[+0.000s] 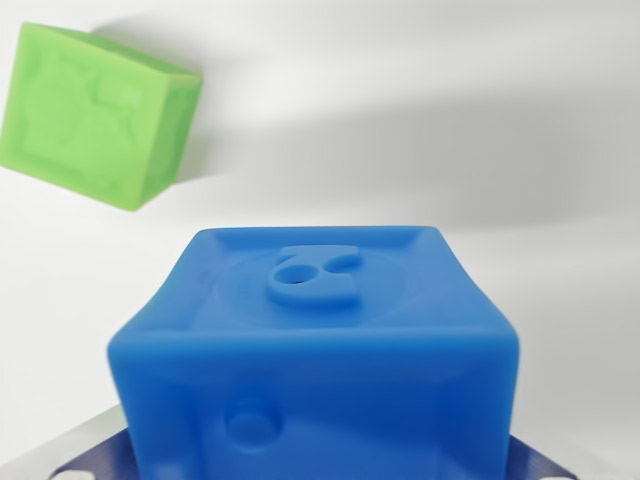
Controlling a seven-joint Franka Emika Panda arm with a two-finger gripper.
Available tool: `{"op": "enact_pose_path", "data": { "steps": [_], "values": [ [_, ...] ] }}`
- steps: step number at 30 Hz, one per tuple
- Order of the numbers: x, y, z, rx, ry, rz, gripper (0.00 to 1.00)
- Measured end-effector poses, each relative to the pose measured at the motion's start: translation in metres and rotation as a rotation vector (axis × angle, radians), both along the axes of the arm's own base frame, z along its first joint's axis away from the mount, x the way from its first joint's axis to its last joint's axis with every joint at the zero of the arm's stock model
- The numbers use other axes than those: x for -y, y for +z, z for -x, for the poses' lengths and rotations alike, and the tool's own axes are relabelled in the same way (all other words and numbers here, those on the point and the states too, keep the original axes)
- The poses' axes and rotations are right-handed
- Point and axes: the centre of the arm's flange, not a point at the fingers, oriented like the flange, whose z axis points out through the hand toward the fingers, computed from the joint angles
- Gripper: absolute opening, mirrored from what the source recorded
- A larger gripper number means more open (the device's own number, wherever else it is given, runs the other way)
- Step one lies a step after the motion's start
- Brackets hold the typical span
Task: Stack cube
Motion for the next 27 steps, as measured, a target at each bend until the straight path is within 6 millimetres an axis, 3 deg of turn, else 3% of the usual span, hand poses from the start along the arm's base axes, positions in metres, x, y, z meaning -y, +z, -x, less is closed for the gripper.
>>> {"op": "enact_pose_path", "data": {
  "steps": [27],
  "values": [
    [-0.043, 0.007, -0.031, -0.001, -0.178, -0.002, 0.00]
  ]
}}
